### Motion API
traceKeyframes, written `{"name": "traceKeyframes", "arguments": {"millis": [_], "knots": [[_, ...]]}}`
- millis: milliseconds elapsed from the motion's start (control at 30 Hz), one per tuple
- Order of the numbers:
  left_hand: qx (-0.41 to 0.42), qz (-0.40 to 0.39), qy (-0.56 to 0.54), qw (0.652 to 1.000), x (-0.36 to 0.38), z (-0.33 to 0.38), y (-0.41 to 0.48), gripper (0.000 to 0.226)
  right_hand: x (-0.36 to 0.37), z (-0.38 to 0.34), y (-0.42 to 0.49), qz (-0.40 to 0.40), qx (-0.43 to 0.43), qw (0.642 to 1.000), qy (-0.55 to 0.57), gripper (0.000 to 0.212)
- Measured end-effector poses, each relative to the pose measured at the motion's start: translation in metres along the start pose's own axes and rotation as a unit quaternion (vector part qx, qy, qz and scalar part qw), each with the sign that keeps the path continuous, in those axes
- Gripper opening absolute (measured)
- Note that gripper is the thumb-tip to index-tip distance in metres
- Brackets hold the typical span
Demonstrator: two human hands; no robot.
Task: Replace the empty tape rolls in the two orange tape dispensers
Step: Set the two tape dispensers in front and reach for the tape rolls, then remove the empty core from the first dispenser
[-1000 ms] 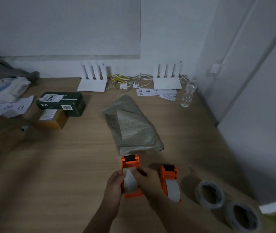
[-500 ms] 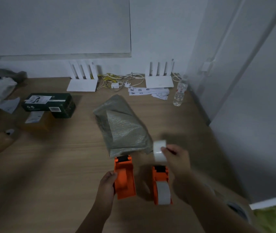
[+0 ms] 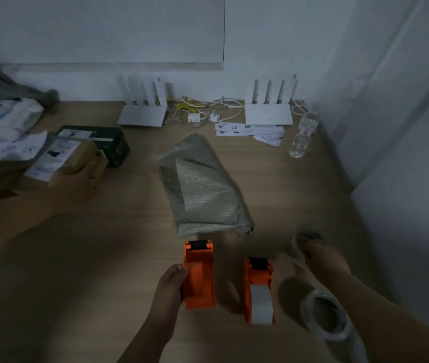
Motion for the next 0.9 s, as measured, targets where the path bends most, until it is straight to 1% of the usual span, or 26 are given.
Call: {"name": "traceKeyframes", "arguments": {"millis": [67,200,334,401,501,568,601,668,768,801,868,901], "knots": [[-0.003,0.001,-0.001,1.000,-0.001,-0.001,0.001,0.014,0.007,-0.001,0.003,-0.012,0.009,1.000,-0.021,0.025],[-0.011,0.005,-0.005,1.000,-0.002,-0.004,0.004,0.012,0.018,0.001,0.008,0.003,0.014,0.999,-0.043,0.027],[-0.013,0.010,-0.004,1.000,0.000,-0.004,0.003,0.012,0.020,0.000,0.008,0.001,0.018,0.999,-0.050,0.024],[-0.009,0.008,-0.002,1.000,0.001,-0.002,0.001,0.014,0.018,-0.012,0.006,0.022,0.010,0.999,-0.042,0.020],[-0.009,0.008,-0.002,1.000,0.001,0.002,0.000,0.017,0.014,-0.058,-0.006,0.044,-0.024,0.998,0.034,0.026],[-0.011,0.016,0.002,1.000,0.001,0.000,0.003,0.016,0.015,-0.103,-0.025,0.002,-0.066,0.994,0.090,0.022],[-0.013,0.016,0.004,1.000,0.001,-0.001,0.004,0.014,0.019,-0.126,-0.035,-0.013,-0.070,0.989,0.128,0.019],[-0.007,0.016,0.006,1.000,0.003,-0.002,0.004,0.015,0.034,-0.166,-0.053,-0.047,-0.035,0.973,0.225,0.021],[0.006,0.017,-0.005,1.000,0.003,-0.001,0.000,0.018,0.049,-0.206,-0.078,-0.128,0.022,0.955,0.267,0.028],[0.009,0.017,-0.002,1.000,0.002,-0.001,0.000,0.017,0.052,-0.210,-0.084,-0.150,0.057,0.941,0.297,0.030],[0.014,0.016,0.008,1.000,-0.004,-0.004,0.001,0.016,0.066,-0.208,-0.092,-0.168,0.144,0.889,0.401,0.022],[0.016,0.016,0.010,1.000,-0.006,-0.006,0.001,0.016,0.076,-0.203,-0.094,-0.156,0.168,0.882,0.411,0.019]]}}
Point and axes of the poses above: each hand's wrist, its own y-axis towards the middle knuckle, its own x-axis out of the palm, z = x × y, the point moved 1 cm from there along y, towards the middle knuckle, and after that the axes turned 11 degrees about y, right-handed, at the moved point
